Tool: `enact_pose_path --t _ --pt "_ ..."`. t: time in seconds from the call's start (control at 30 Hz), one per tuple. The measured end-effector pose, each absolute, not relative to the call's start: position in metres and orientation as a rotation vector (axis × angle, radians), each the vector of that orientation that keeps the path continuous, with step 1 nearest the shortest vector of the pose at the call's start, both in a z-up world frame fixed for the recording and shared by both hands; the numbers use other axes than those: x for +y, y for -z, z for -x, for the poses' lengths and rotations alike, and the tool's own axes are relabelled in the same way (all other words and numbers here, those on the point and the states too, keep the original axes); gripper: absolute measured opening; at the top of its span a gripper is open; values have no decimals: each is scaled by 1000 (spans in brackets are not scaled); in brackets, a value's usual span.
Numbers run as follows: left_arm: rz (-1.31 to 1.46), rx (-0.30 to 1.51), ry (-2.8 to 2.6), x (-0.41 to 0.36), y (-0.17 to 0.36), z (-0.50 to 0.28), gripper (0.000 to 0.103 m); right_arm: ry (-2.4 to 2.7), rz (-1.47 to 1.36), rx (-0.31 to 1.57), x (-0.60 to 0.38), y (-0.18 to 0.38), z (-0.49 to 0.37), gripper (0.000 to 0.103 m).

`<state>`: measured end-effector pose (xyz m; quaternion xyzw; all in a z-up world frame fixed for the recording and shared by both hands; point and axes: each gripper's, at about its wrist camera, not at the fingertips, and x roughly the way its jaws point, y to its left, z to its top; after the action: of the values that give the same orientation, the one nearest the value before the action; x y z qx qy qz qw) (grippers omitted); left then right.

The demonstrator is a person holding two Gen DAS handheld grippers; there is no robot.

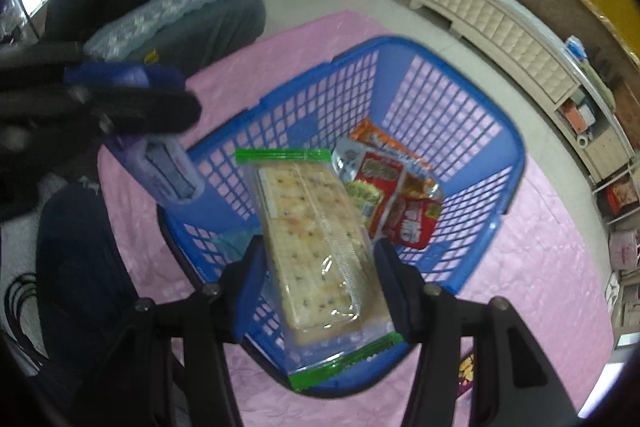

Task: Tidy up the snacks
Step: 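Carry both snacks over the basket and open the right tool to drop the crackers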

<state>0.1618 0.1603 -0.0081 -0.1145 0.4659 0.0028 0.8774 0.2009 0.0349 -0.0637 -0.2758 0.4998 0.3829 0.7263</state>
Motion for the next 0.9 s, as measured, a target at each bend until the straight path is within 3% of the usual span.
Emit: enact_pose_path --t 0.3,0.4,0.6,0.9 --pt "241 989 -17 156 12 -164 19 -896 643 1161 44 80 -196 63" --pt "246 995 -21 157 13 -163 19 -885 633 1190 43 79 -202 71" --pt "239 996 -29 152 4 -161 19 -908 512 1219 26 65 -206 79" --pt "200 987 -21 131 -5 -166 19 -789 385 1148 -20 26 -209 82"
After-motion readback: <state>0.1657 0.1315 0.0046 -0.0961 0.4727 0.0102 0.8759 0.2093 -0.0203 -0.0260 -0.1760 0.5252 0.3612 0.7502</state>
